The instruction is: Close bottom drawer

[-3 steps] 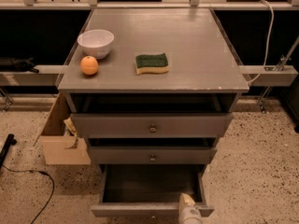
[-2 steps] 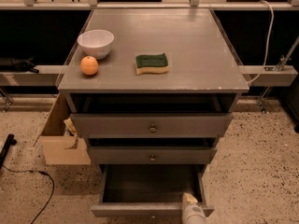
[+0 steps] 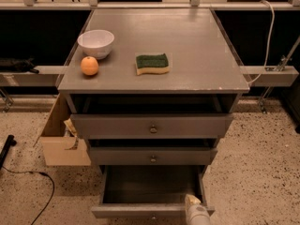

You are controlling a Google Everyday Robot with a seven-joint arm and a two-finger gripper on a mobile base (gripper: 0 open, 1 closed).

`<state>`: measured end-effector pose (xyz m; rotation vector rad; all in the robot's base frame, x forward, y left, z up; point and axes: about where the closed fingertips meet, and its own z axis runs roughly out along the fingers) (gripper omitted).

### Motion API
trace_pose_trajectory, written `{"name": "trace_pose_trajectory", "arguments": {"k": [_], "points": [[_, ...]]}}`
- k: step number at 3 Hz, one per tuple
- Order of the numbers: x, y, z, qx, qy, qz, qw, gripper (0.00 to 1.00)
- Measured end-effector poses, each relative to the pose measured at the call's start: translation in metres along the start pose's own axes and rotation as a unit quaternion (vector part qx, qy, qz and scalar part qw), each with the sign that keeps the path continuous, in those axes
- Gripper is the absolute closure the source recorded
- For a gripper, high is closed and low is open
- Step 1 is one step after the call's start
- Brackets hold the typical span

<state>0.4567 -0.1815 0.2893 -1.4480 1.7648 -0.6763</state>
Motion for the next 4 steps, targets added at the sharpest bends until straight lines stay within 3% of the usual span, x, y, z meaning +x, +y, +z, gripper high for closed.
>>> {"name": "trace_pose_trajectory", "arguments": {"k": [3, 4], "points": [[0.029, 0.008, 0.004, -0.068, 0.052, -0.037, 0.9956, 1.00], [0.029, 0.008, 0.004, -0.068, 0.052, -0.038, 0.9956, 1.00]]}}
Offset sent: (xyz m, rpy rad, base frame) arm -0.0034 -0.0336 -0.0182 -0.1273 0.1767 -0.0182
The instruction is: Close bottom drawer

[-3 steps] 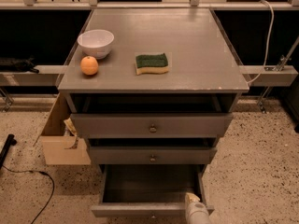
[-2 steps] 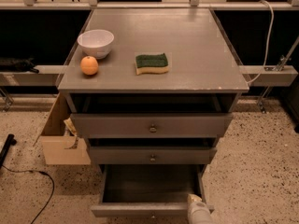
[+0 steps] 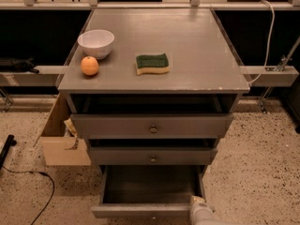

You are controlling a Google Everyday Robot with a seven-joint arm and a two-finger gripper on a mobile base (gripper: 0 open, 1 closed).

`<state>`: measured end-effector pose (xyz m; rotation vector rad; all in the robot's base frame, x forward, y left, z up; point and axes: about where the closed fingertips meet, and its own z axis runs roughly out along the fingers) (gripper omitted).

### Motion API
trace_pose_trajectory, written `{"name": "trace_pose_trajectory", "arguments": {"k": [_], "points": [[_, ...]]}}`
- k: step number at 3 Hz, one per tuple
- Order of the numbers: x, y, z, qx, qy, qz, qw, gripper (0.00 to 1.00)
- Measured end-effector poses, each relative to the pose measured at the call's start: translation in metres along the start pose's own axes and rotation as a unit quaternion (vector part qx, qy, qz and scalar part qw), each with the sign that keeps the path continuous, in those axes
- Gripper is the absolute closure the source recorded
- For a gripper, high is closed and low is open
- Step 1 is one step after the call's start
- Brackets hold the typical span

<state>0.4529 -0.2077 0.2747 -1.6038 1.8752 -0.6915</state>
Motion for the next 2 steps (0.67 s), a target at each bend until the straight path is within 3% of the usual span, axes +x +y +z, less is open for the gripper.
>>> {"name": "trace_pose_trajectory", "arguments": {"k": [1, 2], "points": [[-0.009, 0.004, 0.001, -0.008, -0.009, -0.019, 0.9997, 1.00], [-0.017, 0.027, 0.011, -0.055, -0.014, -0.041, 0.9975, 1.00]]}}
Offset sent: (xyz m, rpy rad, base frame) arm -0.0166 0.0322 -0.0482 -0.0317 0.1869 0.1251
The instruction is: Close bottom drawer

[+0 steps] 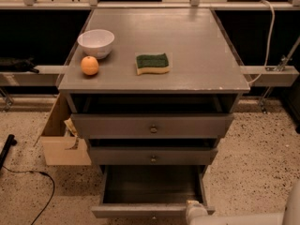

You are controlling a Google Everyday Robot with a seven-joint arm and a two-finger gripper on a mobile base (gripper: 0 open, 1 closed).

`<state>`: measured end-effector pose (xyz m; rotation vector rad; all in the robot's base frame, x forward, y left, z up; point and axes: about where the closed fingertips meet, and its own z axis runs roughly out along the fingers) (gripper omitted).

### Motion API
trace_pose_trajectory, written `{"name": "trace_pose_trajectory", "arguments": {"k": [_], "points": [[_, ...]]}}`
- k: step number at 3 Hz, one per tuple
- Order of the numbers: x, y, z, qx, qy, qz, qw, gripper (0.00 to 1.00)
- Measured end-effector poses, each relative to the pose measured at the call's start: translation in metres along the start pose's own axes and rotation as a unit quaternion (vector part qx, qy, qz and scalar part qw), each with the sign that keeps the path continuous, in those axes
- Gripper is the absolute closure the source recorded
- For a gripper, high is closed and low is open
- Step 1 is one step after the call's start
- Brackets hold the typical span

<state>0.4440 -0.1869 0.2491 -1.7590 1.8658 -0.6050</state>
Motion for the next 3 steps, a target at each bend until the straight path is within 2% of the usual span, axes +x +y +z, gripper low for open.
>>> {"name": "trace_pose_trajectory", "arguments": {"k": [1, 3], "points": [[0.000, 0.015, 0.003, -0.038, 0.004, -0.001, 0.9993, 1.00], [0.017, 0.069, 0.014, -0.110, 0.022, 0.005, 0.9937, 1.00]]}}
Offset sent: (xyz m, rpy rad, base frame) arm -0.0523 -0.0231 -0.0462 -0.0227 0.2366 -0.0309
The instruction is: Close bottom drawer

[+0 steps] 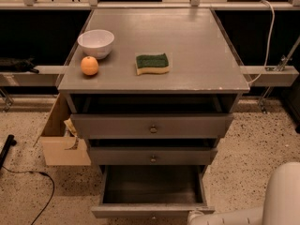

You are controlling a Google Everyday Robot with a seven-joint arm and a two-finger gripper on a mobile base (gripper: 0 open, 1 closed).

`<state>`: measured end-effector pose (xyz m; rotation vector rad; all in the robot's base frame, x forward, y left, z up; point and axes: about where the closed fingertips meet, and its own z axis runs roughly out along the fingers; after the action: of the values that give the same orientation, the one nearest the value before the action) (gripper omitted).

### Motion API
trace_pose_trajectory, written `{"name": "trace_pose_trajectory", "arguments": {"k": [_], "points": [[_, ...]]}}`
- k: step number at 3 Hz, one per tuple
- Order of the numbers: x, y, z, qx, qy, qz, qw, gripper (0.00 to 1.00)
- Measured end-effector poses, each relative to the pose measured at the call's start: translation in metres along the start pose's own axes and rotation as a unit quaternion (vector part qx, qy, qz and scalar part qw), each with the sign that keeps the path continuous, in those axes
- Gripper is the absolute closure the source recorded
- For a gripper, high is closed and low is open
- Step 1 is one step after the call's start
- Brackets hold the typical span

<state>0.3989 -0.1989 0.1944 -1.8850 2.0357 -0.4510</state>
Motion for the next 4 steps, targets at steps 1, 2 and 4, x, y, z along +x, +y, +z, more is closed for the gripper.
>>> {"name": "trace_pose_trajectory", "arguments": {"k": [1, 2, 4], "points": [[-0.001, -0.001, 0.009, -0.004, -0.004, 0.003, 1.0000, 1.00], [-0.004, -0.001, 0.018, -0.009, -0.007, 0.006, 0.9999, 1.00], [-0.017, 0.007, 0.044, -0.016, -0.017, 0.004, 0.9997, 0.97]]}}
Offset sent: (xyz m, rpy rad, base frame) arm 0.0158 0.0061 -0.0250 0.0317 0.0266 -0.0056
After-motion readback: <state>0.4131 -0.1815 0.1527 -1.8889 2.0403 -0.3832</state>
